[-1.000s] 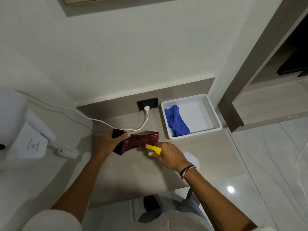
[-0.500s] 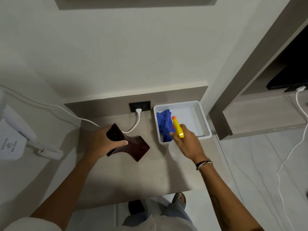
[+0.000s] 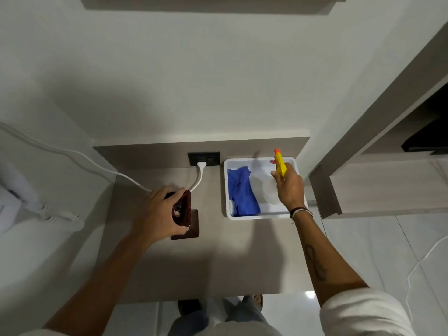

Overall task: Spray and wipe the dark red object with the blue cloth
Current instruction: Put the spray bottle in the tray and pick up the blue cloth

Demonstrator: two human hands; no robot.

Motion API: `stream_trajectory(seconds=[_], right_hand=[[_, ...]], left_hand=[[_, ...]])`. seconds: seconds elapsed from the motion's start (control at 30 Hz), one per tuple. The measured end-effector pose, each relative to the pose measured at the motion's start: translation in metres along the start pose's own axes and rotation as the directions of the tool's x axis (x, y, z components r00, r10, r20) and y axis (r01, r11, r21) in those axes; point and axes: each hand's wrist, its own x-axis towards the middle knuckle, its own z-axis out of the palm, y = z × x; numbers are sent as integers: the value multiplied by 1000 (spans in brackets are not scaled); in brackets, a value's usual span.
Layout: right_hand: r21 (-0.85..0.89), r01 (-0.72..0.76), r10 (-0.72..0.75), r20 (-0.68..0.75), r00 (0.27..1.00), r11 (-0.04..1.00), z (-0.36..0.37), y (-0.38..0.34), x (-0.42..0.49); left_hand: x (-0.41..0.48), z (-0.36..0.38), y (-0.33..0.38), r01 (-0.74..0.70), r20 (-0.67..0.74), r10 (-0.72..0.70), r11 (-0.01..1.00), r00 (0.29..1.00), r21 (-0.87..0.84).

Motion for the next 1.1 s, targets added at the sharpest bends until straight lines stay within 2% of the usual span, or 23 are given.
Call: stream_trajectory(seconds=[0.17,0.27,0.4,0.47,0.53,0.57,0.6,0.67,0.7,0.77,0.83,0.93,1.0,1.1], right_hand=[[25,-28,26,66,997,999,12,16,-5],[41,-62,60,58,997,997,18,25,-6],[95,-36,29,78,997,995,18,30,-6],[110,-56,54,15,998,992,18,27,-11],[49,13,-6,-148,989,999,21,20,-24],[25,104,-97,-197,976,994,26,14,-33],[11,215,-209,-178,962,977,33,10,-40],[-79,410,-411,1,912,909,57,5,-51],[-152,470,-454,124,882,870,71,6,-53],[-304,518,-410,354,841,800,95,8,-42],[-424,504,-252,521,815,753,111,9,-22],[-529,504,-105,612,784,683,121,18,9],[-567,525,-61,641,765,635,131,23,19],[-622,525,-25,631,775,581,146,26,15]], left_hand=[[-2,1,4,59,8,-58,995,998,-84],[-4,4,4,53,-4,-54,987,999,-151],[-4,11,8,31,-58,-42,984,997,-177],[-4,13,9,13,-86,-30,982,996,-190],[-4,17,5,-14,-120,-11,979,993,-202],[-4,19,4,-27,-135,-1,978,991,-205],[-3,21,3,-38,-149,7,978,989,-206],[-2,26,1,-61,-180,23,977,983,-205],[-3,27,0,-74,-197,34,977,980,-200],[-1,28,0,-86,-210,46,980,977,-182],[-1,31,-3,-79,-204,42,981,978,-175],[-2,34,-4,-69,-196,32,981,980,-183],[-1,36,-6,-61,-194,26,982,981,-177],[-1,37,-8,-64,-199,27,981,980,-185]])
